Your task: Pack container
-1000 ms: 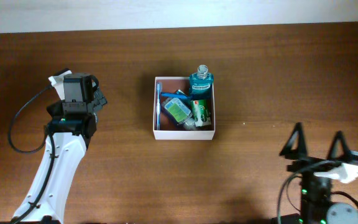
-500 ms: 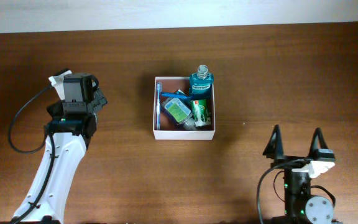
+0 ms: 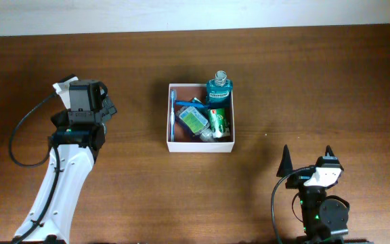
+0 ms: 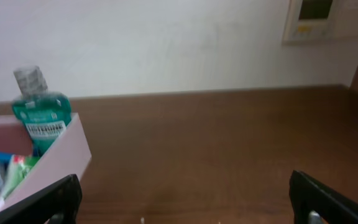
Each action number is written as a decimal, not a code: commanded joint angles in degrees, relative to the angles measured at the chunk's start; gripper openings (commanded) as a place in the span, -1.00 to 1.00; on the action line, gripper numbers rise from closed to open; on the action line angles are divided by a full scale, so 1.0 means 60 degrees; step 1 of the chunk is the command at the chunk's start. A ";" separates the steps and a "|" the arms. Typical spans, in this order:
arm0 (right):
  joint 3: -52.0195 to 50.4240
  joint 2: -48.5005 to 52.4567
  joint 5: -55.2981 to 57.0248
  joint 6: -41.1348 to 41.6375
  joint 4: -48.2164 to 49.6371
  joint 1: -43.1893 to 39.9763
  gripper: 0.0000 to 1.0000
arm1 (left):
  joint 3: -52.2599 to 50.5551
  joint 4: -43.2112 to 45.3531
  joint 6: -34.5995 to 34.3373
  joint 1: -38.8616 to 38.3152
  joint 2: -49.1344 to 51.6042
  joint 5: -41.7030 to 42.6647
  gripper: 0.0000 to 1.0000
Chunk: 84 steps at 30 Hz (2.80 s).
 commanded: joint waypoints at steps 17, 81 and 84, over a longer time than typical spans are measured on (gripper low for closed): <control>-0.0051 -0.0109 -0.0113 -0.0131 -0.0080 -0.0073 0.97 | 0.0036 -0.0015 0.0113 0.0040 -0.0127 -0.0135 0.99; -0.0051 -0.0109 -0.0117 -0.0131 -0.0080 -0.0073 0.97 | -0.9544 0.3144 0.5067 0.0120 -1.3493 0.3548 0.99; -0.0051 -0.0109 -0.0113 -0.0131 -0.0080 -0.0073 0.97 | -0.9544 0.3147 0.5056 0.0120 -1.3493 0.3563 0.99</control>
